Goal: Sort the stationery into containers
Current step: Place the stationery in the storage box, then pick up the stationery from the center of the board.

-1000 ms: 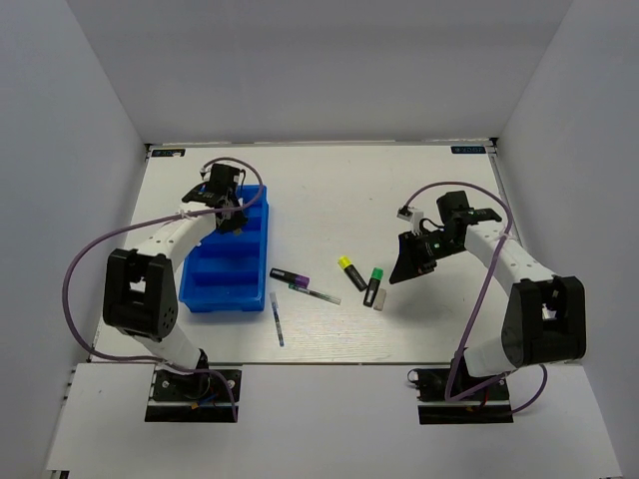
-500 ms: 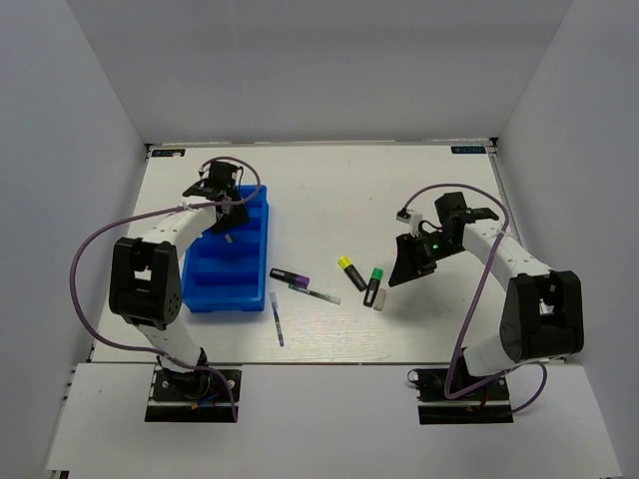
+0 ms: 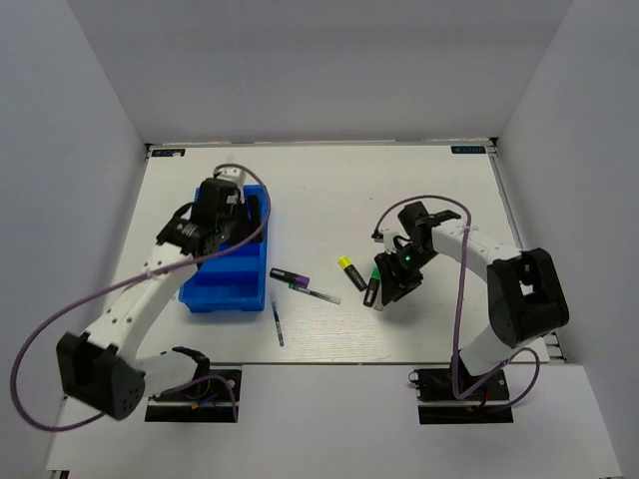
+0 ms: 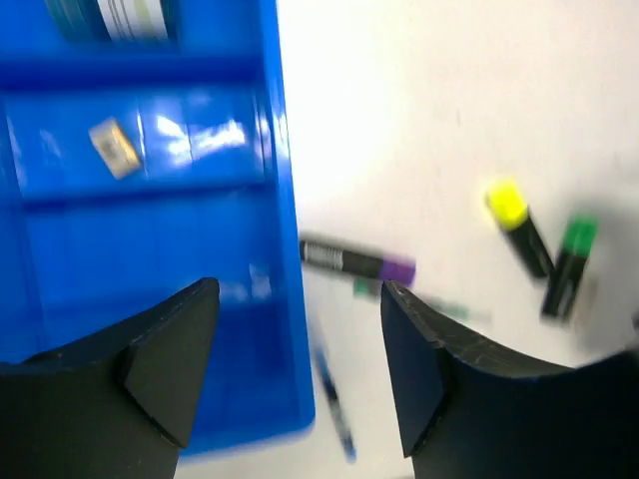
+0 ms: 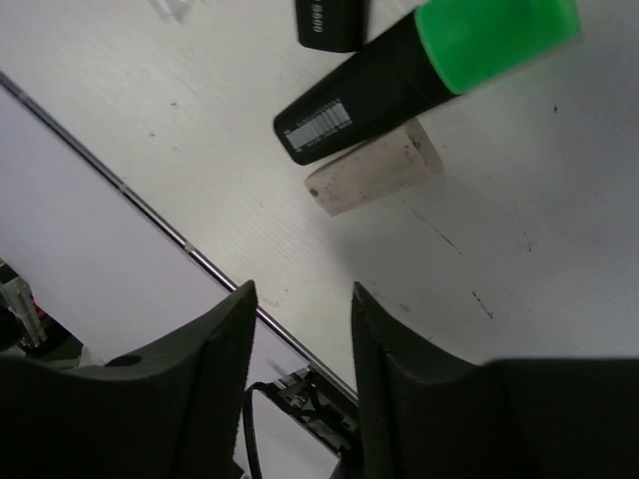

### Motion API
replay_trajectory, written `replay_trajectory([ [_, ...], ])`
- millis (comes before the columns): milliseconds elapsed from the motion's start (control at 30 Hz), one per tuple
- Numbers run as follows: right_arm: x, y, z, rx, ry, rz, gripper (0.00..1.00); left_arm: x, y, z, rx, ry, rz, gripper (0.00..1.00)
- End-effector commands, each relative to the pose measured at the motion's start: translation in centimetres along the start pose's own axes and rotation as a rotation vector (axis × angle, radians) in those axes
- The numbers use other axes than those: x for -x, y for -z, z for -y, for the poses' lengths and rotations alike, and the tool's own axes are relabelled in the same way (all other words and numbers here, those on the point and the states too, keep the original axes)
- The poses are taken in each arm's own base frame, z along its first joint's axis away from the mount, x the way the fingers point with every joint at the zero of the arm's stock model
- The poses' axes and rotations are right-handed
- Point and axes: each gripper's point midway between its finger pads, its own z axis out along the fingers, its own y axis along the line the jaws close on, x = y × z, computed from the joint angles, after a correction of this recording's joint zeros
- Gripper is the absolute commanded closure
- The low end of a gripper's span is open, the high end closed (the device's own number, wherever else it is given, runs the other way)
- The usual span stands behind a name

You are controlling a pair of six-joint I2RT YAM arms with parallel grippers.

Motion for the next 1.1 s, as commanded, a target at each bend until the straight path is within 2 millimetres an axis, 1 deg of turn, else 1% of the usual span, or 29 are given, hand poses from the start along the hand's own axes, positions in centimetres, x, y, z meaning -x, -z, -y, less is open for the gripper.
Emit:
replay_trajectory([
  [0, 1.1, -0.4, 1.6, -0.121, -0.013, -0.009, 0.52, -4.9, 2.9, -0.5, -0.043, -0.077, -0.094, 0.24],
  [33, 0.8, -1.0, 1.6, -0.121, -0.034, -0.042, 0.52, -5.3, 4.0, -0.7, -0.055, -0.070, -0.081, 0.22],
  [67, 0.9, -1.3, 2.1, -0.148, -0.035, -0.051, 0.50, -7.4, 3.7, -1.3, -0.048, -0.071, -0.120, 0.22],
  [133, 1.0, -1.9, 2.4, -0.165, -0.040, -0.078, 0.48, -7.4, 5.4, -1.3, -0.079, -0.041, -0.063, 0.22],
  [167, 1.3, -2.1, 2.4, -0.166, -0.040, -0.079, 0.45, -8.9, 5.4, -2.0, -0.072, -0.032, -0.072, 0.21],
  [200, 1.4, -2.4, 2.3, -0.163, -0.040, -0.080, 0.43, -9.1, 5.8, -1.9, -0.088, -0.018, -0.055, 0.21],
  [233, 1.4, -2.7, 2.4, -0.164, -0.051, -0.086, 0.41, -9.9, 5.7, -2.2, -0.084, -0.014, -0.066, 0.21],
  [300, 1.5, -3.3, 2.5, -0.169, -0.050, -0.099, 0.40, -11.0, 5.8, -2.4, -0.092, -0.002, -0.069, 0.21],
  [333, 1.7, -3.7, 2.7, -0.172, -0.063, -0.110, 0.40, -11.0, 6.3, -2.5, -0.101, 0.009, -0.050, 0.21],
  [400, 2.1, -4.1, 2.8, -0.180, -0.073, -0.102, 0.40, -11.8, 6.3, -2.4, -0.113, 0.017, -0.069, 0.21],
  [433, 2.2, -4.6, 3.0, -0.179, -0.083, -0.111, 0.40, -11.9, 6.7, -2.3, -0.124, 0.021, -0.062, 0.21],
  [600, 3.2, -5.2, 3.0, -0.193, -0.119, -0.097, 0.40, -12.3, 7.3, -2.6, -0.126, 0.029, -0.054, 0.21],
  [633, 3.2, -5.3, 3.2, -0.219, -0.130, -0.096, 0.41, -12.5, 7.4, -2.7, -0.125, 0.028, -0.056, 0.21],
  [733, 2.7, -5.8, 4.5, -0.293, -0.138, -0.102, 0.41, -12.7, 7.6, -2.8, -0.127, 0.030, -0.054, 0.21],
  [833, 2.2, -6.3, 4.8, -0.348, -0.102, -0.105, 0.41, -12.5, 8.0, -2.8, -0.132, 0.029, -0.043, 0.21],
  [900, 1.6, -6.3, 5.5, -0.384, -0.087, -0.113, 0.43, -12.4, 8.3, -2.9, -0.131, 0.029, -0.031, 0.21],
  [1000, 1.2, -6.5, 6.2, -0.447, -0.022, -0.116, 0.43, -12.6, 8.5, -3.1, -0.126, 0.025, -0.033, 0.21],
  [1033, 1.0, -6.6, 6.1, -0.466, 0.001, -0.119, 0.43, -12.5, 8.7, -3.1, -0.129, 0.026, -0.023, 0.21],
  [1067, 0.7, -6.8, 6.2, -0.474, 0.010, -0.129, 0.43, -12.8, 8.6, -3.2, -0.126, 0.026, -0.035, 0.21],
])
